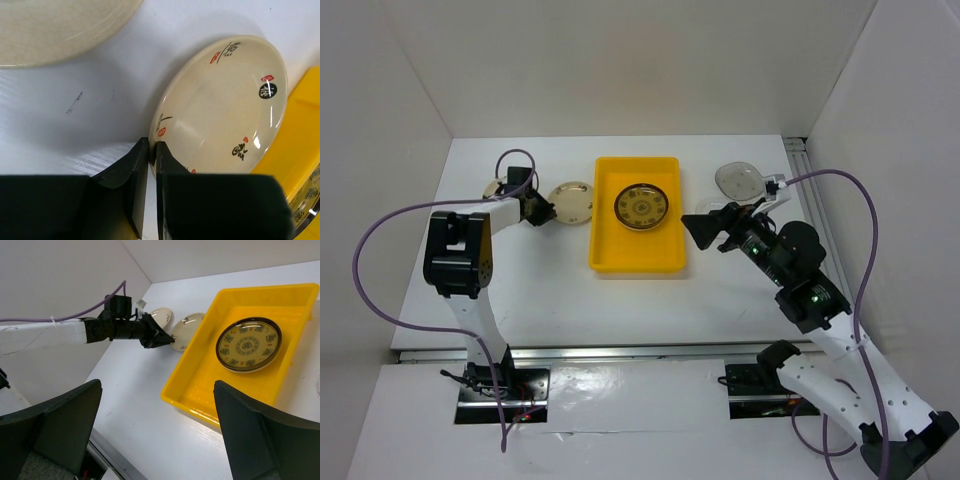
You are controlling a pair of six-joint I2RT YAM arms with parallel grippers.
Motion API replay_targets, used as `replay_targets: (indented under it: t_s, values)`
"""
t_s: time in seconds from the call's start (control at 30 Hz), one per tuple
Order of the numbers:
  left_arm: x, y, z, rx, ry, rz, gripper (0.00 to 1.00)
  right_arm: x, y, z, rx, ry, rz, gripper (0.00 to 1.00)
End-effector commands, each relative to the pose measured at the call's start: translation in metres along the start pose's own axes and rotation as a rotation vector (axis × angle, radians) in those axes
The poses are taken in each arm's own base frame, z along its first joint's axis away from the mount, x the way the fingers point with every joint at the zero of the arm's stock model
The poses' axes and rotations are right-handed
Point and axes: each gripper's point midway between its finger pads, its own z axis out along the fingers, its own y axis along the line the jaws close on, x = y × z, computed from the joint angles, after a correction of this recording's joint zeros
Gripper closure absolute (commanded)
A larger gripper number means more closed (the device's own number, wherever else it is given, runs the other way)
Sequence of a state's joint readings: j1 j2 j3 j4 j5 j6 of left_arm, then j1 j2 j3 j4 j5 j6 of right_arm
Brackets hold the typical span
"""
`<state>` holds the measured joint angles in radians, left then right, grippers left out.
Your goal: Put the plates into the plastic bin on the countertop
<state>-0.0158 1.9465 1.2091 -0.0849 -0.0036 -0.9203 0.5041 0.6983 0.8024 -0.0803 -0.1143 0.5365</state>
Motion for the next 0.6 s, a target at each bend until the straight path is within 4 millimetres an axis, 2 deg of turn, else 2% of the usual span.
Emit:
replay_targets:
  t_s: [0.0, 0.03, 0.17, 0.2, 0.23, 0.33, 0.37, 0.4, 0.47, 0.5, 0.53, 0.57]
  values:
    - [0.003, 0.017, 0.009, -0.084, 0.008, 0.009, 1.00, -0.019, 0.007, -0.012, 0.004, -0.043, -0.035, 0.00]
    - [0.003, 0.020, 0.009, -0.099, 0.004, -0.002, 1.00, -0.017, 0.003, -0.012, 0.020, -0.037, -0.034, 0.00]
    - [-0.017, 0.007, -0.011, -0.120, -0.060, -0.022, 1.00, -0.018, 0.002, -0.017, 0.029, -0.042, -0.043, 0.00]
    - [-0.027, 0.008, -0.016, -0.144, -0.103, -0.021, 1.00, -0.017, 0.000, -0.017, 0.042, -0.037, -0.042, 0.00]
    - [-0.034, -0.009, -0.029, -0.120, -0.141, -0.017, 1.00, -0.017, 0.000, -0.020, 0.042, -0.037, -0.042, 0.00]
    - [-0.047, -0.025, -0.053, -0.134, -0.232, 0.007, 1.00, -0.013, -0.005, -0.021, 0.066, -0.025, -0.040, 0.00]
    - [-0.059, -0.040, -0.073, -0.104, -0.281, 0.005, 1.00, -0.016, -0.005, -0.023, 0.069, -0.040, -0.041, 0.00]
    - [-0.063, -0.041, -0.082, -0.105, -0.299, 0.003, 1.00, -0.016, -0.005, -0.023, 0.069, -0.040, -0.041, 0.00]
    - [-0.069, -0.058, -0.105, -0.069, -0.349, 0.010, 1.00, -0.017, -0.004, -0.026, 0.068, -0.043, -0.041, 0.00]
    - [-0.076, -0.072, -0.126, -0.025, -0.385, 0.004, 1.00, -0.019, -0.002, -0.029, 0.062, -0.052, -0.042, 0.00]
    - [-0.080, -0.076, -0.137, -0.019, -0.418, 0.002, 1.00, -0.017, -0.004, -0.029, 0.068, -0.043, -0.041, 0.00]
    - [-0.076, -0.084, -0.149, -0.010, -0.429, 0.017, 1.00, -0.019, -0.002, -0.031, 0.063, -0.050, -0.042, 0.00]
